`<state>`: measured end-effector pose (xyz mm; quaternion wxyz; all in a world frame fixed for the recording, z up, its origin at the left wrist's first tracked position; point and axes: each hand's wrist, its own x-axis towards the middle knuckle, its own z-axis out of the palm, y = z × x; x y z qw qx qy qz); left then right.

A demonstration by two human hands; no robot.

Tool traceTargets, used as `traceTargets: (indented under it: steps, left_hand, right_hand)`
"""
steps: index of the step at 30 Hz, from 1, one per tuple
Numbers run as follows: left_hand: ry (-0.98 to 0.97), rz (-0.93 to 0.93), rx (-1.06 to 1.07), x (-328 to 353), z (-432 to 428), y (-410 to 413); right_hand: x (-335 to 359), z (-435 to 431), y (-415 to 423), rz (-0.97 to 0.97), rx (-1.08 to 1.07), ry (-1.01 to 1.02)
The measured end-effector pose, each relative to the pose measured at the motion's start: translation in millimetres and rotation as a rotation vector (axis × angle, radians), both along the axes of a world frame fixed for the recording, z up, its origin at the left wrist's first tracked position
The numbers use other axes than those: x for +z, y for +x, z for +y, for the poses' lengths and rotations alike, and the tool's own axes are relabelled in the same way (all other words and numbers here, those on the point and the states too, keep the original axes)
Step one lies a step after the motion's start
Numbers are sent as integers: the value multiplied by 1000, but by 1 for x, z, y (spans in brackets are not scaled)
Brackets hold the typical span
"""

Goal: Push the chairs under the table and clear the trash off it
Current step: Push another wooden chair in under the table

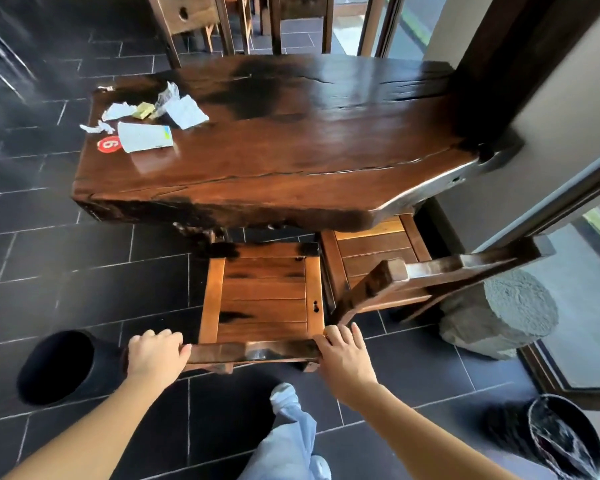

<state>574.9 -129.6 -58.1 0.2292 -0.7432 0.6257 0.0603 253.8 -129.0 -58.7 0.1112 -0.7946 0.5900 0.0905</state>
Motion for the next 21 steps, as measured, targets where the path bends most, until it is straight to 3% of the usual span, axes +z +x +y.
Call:
traceTargets:
  steps: [3, 9, 18, 21]
  left_hand:
    - [-42, 26, 20, -3, 1, -3]
    - [-234, 141, -70, -20, 6, 11]
    - [-291, 215, -58, -20, -6, 9]
    - [-298, 214, -39, -17, -16, -2]
  right_hand:
    - [-7, 6, 6, 19, -46, -49]
    - [-2, 2, 10, 0, -81, 40]
    - [-14, -12, 1, -31, -39, -31]
    - [-14, -29, -9, 28, -14, 33]
